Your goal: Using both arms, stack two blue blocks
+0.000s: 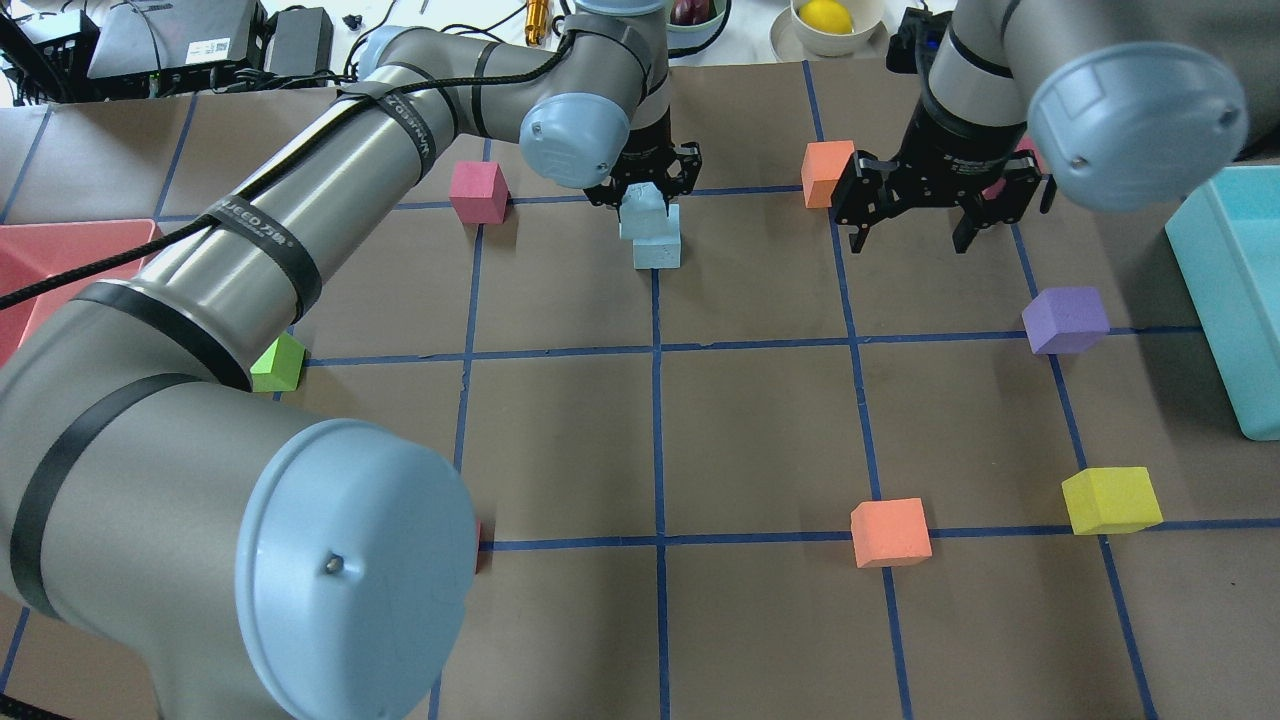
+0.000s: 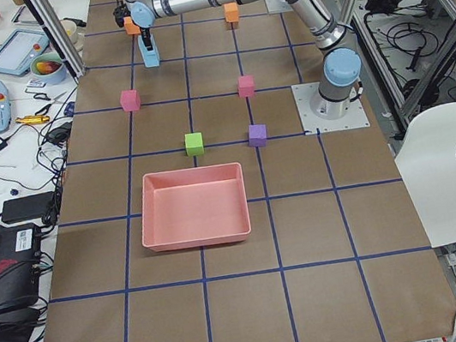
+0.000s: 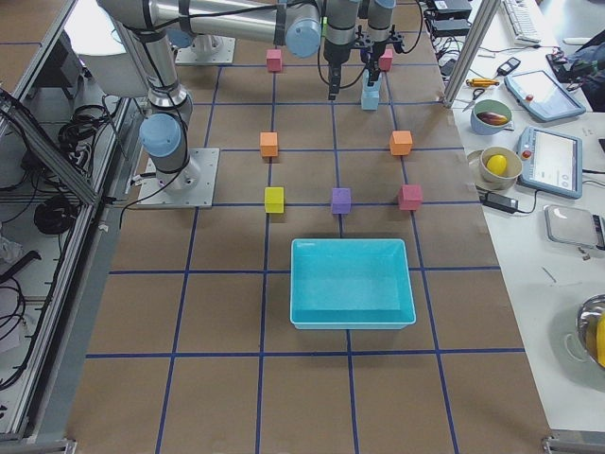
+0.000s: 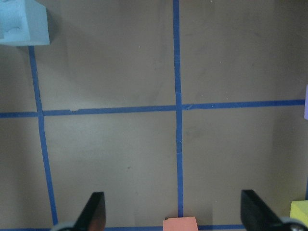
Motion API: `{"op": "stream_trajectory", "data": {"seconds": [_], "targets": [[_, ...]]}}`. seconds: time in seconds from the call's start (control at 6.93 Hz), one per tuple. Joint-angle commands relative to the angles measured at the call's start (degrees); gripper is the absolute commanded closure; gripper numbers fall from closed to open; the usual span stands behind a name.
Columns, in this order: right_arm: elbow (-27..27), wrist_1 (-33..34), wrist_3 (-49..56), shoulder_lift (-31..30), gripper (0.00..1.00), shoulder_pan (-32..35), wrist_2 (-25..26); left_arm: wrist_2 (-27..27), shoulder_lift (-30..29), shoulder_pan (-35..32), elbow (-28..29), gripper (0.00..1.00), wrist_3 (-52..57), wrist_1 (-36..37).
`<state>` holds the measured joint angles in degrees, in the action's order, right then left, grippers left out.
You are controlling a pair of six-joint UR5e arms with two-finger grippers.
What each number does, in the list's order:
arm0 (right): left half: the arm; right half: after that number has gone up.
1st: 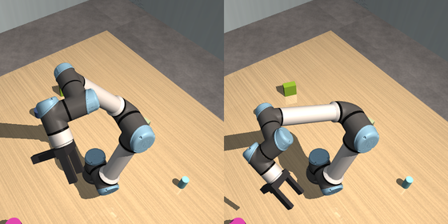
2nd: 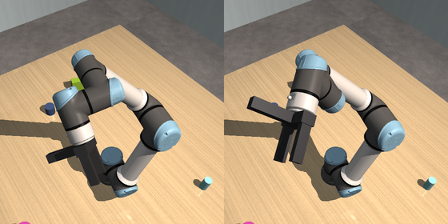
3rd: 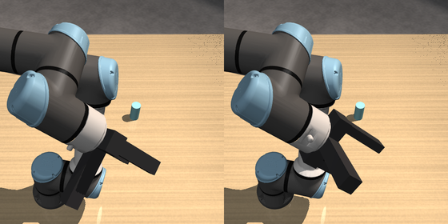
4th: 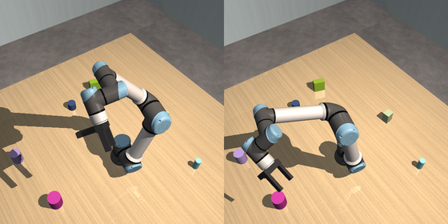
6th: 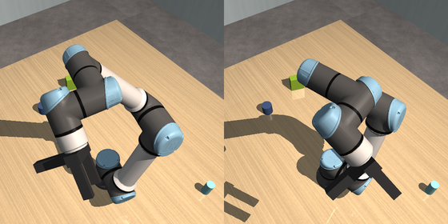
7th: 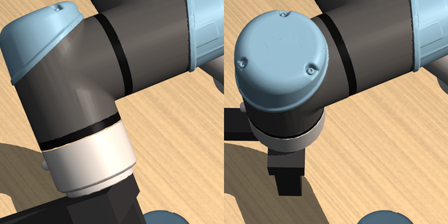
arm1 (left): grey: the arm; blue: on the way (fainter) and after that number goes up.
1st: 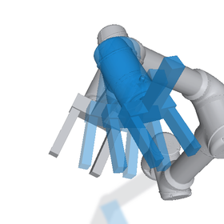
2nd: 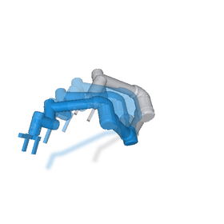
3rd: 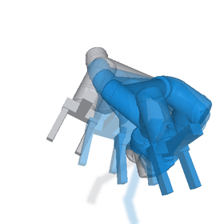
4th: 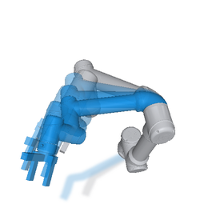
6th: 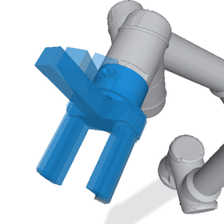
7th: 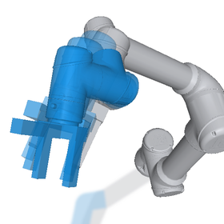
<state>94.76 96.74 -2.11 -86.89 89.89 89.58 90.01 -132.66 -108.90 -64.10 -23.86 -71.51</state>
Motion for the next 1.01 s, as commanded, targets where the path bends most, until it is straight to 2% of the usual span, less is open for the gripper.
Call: {"op": "stream_trajectory", "data": {"seconds": [0.0,0.87], "targets": [[1.30,-0.24,0.09,-2.05,0.00,0.19,0.52,0.43,-0.76,-1.04,0.11,1.00,-0.05,1.46],[1.39,-3.48,-0.09,-5.21,0.00,0.11,0.51,0.78,-0.67,-1.14,0.29,1.00,0.39,1.55]]}}
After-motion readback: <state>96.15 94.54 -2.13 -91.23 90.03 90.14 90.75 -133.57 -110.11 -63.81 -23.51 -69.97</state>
